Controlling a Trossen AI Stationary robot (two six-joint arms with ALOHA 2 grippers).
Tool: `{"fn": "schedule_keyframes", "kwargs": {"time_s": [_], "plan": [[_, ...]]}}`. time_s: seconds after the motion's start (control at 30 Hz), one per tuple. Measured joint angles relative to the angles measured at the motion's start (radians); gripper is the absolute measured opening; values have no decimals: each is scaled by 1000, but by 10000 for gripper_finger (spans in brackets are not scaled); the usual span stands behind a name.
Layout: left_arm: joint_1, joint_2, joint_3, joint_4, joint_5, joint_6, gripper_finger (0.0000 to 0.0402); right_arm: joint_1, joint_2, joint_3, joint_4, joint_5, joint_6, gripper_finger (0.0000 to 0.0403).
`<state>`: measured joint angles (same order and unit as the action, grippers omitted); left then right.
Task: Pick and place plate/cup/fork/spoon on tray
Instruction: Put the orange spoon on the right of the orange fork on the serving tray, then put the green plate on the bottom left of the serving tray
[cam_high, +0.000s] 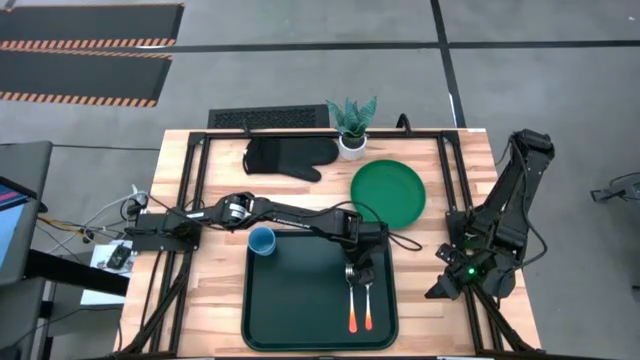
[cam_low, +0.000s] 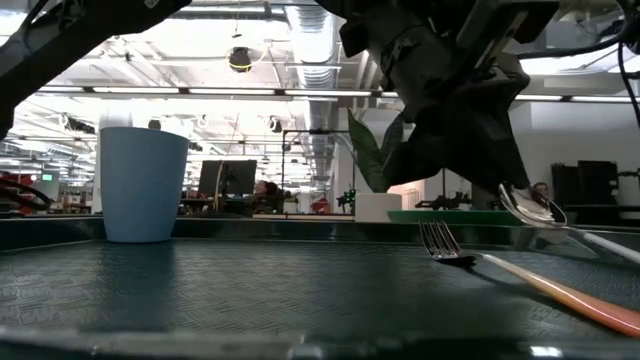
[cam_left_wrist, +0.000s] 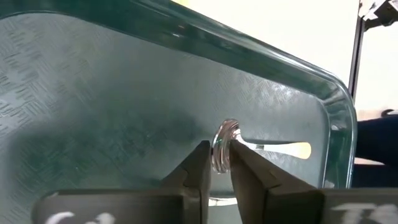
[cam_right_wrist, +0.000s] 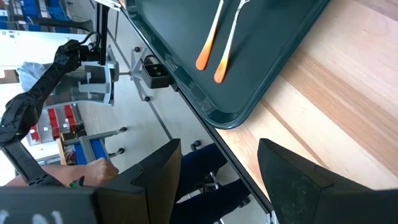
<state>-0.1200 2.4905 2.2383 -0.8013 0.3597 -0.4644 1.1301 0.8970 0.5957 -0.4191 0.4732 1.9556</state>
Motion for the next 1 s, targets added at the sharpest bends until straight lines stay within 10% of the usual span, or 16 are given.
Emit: {"fn": "schedule_keyframes", "kwargs": {"time_s": [1.0], "plan": [[-3, 0, 0, 33, -20, -32, 122, 0, 0, 0, -14, 0, 0, 240]]}}
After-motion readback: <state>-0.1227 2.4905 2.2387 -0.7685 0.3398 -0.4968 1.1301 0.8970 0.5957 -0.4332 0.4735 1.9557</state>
